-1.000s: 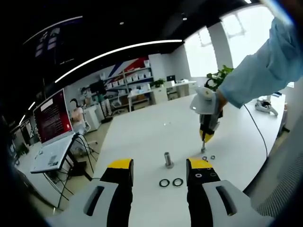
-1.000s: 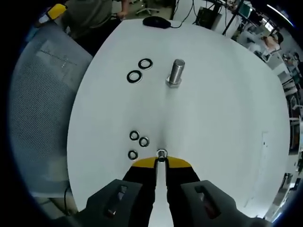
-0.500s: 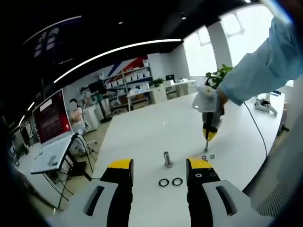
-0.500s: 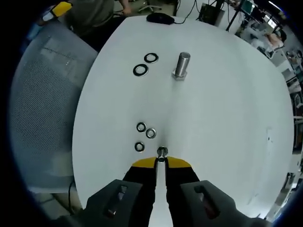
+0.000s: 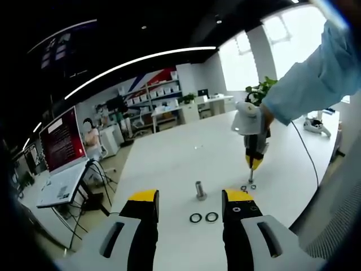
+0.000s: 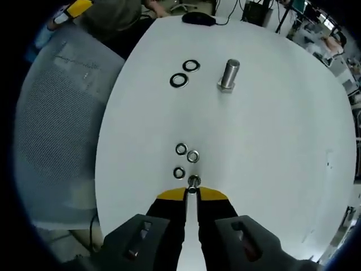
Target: Place the washer onto the threaded stud by aligning its center hole with the stud, sliding it down to the base, and recovering from edge contact or off-axis alignment until the washer reaches the visible bottom stop.
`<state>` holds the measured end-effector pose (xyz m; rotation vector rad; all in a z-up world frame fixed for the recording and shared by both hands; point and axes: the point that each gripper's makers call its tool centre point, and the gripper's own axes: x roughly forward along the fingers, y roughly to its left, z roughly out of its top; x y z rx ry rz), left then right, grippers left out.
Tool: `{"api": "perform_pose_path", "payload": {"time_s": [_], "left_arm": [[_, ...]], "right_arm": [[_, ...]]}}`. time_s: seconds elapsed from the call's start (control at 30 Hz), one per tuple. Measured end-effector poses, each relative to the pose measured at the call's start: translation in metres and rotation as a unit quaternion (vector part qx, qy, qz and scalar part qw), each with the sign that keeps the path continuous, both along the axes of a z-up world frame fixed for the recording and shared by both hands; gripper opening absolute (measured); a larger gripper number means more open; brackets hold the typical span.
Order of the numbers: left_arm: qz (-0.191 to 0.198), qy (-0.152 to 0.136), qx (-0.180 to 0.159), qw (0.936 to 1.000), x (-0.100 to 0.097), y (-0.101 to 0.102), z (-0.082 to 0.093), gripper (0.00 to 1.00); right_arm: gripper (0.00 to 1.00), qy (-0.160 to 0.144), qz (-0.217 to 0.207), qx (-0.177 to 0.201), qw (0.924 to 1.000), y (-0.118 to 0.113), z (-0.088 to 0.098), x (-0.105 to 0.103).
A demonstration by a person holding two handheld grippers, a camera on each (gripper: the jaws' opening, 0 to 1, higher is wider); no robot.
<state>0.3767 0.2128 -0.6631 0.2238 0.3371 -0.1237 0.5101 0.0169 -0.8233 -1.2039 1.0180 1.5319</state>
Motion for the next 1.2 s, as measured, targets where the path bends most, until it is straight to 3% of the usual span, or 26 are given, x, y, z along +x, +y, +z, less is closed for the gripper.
{"api": "perform_pose_path", "payload": {"time_s": [0.37, 0.5, 0.8, 1.03, 1.2], "left_arm": [[-0.003, 0.002, 0.002, 1.0, 0.0, -0.001, -0.001, 0.43], [-0.004, 0.001, 0.002, 1.0, 0.0, -0.002, -0.001, 0.43], [-0.008, -0.001, 0.003, 1.0, 0.0, -0.003, 0.0, 0.43], [-0.008, -0.003, 0.003, 1.0, -0.001, -0.004, 0.001, 0.43], [-0.008, -0.005, 0.002, 1.0, -0.001, -0.003, 0.001, 0.43]], "right_arm": [[0.16, -0.007, 0.009, 0.005, 0.9999, -0.005, 0.004, -0.003], [0.22, -0.01, 0.005, 0.02, 0.9997, -0.006, 0.011, -0.002], [0.24, -0.024, -0.03, 0.061, 0.9974, -0.008, 0.025, 0.004], [0.27, -0.039, -0.078, 0.122, 0.9887, -0.004, 0.043, 0.008], [0.29, -0.052, -0.14, 0.174, 0.9734, -0.003, 0.054, 0.018]]}}
